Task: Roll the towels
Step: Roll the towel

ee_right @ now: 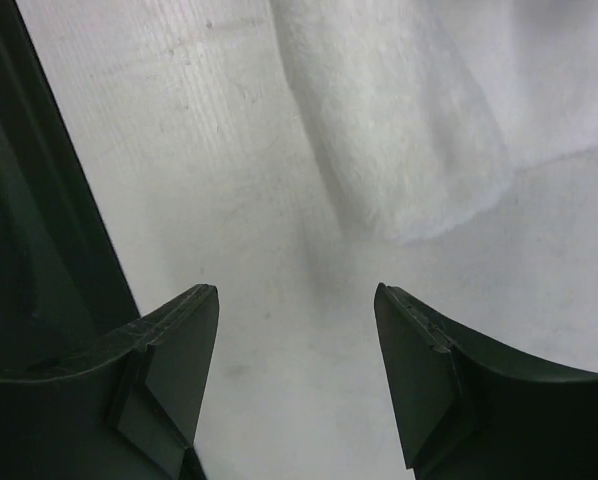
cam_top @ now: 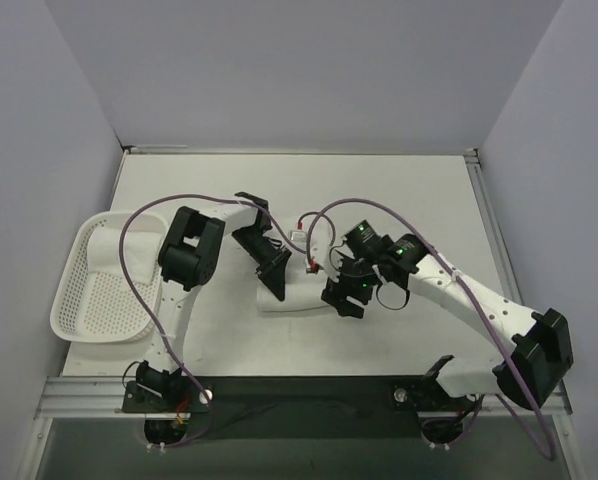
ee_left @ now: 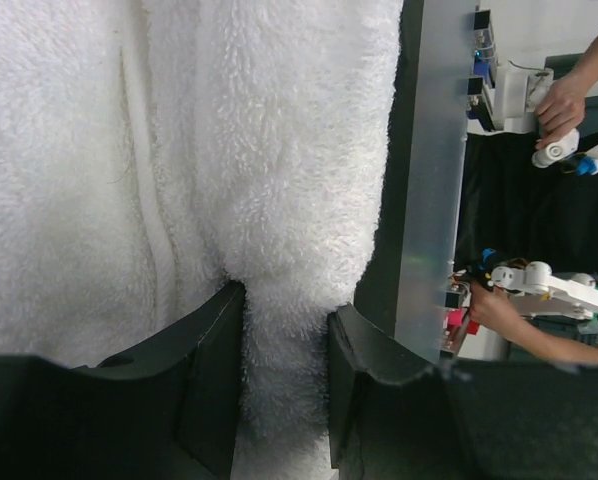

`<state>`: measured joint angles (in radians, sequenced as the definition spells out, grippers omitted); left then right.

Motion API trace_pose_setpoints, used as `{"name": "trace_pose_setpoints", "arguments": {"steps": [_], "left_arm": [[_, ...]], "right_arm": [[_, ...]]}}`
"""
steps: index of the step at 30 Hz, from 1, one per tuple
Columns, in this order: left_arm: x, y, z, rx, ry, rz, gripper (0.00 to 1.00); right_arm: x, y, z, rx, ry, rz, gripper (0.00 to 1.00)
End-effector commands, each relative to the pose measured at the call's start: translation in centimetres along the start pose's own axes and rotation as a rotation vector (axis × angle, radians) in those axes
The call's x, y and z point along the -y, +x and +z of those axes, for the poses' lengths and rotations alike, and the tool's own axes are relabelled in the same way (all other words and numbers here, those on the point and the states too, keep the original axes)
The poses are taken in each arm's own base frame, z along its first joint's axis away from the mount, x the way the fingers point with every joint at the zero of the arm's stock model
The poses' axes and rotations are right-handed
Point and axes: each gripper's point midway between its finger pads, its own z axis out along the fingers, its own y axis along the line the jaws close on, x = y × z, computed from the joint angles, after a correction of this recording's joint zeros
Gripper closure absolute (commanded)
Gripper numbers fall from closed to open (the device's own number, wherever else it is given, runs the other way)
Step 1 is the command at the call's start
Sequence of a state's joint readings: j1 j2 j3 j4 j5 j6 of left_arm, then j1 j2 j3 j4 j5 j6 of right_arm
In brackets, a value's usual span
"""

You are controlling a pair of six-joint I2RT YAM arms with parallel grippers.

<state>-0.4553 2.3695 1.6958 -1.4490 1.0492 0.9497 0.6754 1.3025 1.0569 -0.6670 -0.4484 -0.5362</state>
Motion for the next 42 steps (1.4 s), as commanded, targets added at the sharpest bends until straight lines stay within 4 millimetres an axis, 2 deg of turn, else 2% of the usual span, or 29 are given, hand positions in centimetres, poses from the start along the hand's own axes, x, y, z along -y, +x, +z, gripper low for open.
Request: {"name": "trace_pose_setpoints", "arguments": {"steps": [1,2,3,4,7,10,13,15,17,18,19,20,21,22,25,27,28,33,35,36,39,42], "left_arm": [[-5.4,7.7,0.1,-0.344,-0.109,-0.079,0.94],[-5.5,7.8,0.2,-0.345,-0.103,-0.088,0.94],[-5.5,7.9,0.2,-0.347,-0.097,-0.095,0.94],[-5.5,7.8,0.2,-0.347,-0.096,-0.096,0.93],[-5.6,7.6,0.2,-0.337,-0.089,-0.102,0.87],[-6.0,7.1,0.1,-0.313,-0.094,-0.109,0.85],[-6.2,6.7,-0.2,-0.301,-0.088,-0.118,0.83],[-6.1,6.8,-0.2,-0.296,-0.080,-0.126,0.81],[-6.2,6.6,-0.3,-0.282,-0.089,-0.116,0.78],[-6.2,6.7,-0.3,-0.277,-0.092,-0.124,0.77],[-6.3,6.7,-0.4,-0.265,-0.097,-0.125,0.75],[-6.5,6.2,-1.0,-0.233,-0.126,-0.107,0.75],[-6.5,5.9,-1.2,-0.206,-0.137,-0.109,0.73],[-6.3,6.0,-1.4,-0.177,-0.136,-0.109,0.69],[-5.0,4.0,-3.5,-0.058,-0.152,-0.049,0.56],[-4.4,3.4,-5.1,-0.006,-0.153,-0.040,0.54],[-4.0,2.8,-5.9,0.017,-0.165,-0.023,0.53],[-2.5,0.4,-10.4,0.150,-0.215,0.058,0.41],[-1.6,-0.1,-12.5,0.195,-0.233,0.069,0.40],[-1.2,-1.0,-13.9,0.225,-0.256,0.104,0.40],[-0.2,-2.1,-17.6,0.298,-0.322,0.152,0.40],[0.7,-2.7,-21.6,0.405,-0.410,0.171,0.40]], "right_arm": [[2.7,-2.0,1.1,-0.017,0.225,-0.182,0.36],[2.7,-1.9,2.1,-0.039,0.228,-0.212,0.35],[3.0,-2.1,2.7,-0.047,0.247,-0.246,0.28],[3.4,-3.0,3.3,-0.043,0.281,-0.315,0.28],[3.9,-3.9,5.5,-0.050,0.278,-0.391,0.27],[3.8,-3.9,7.5,-0.060,0.235,-0.427,0.28],[3.2,-2.9,9.2,-0.086,0.170,-0.440,0.31],[2.0,-1.4,10.2,-0.102,0.101,-0.431,0.38],[0.5,-0.1,11.0,-0.108,0.011,-0.414,0.49],[0.0,0.6,11.3,-0.116,-0.017,-0.400,0.65],[-0.7,1.5,11.5,-0.133,-0.060,-0.386,0.73],[-1.4,2.2,11.9,-0.152,-0.112,-0.367,0.89],[-1.5,2.6,12.1,-0.176,-0.127,-0.357,0.97],[-1.9,2.8,11.6,-0.202,-0.164,-0.338,1.00],[-2.7,3.1,11.1,-0.241,-0.267,-0.257,1.00],[-3.4,3.3,10.7,-0.271,-0.326,-0.219,1.00],[-3.9,4.1,10.3,-0.315,-0.365,-0.185,1.00],[-4.4,4.3,9.4,-0.342,-0.428,-0.102,1.00],[-4.5,4.6,9.1,-0.358,-0.457,-0.050,1.00],[-4.2,4.1,9.0,-0.350,-0.459,-0.040,1.00],[-4.2,3.9,8.1,-0.368,-0.501,0.034,1.00],[-4.6,3.7,7.5,-0.388,-0.560,0.103,1.00]]}}
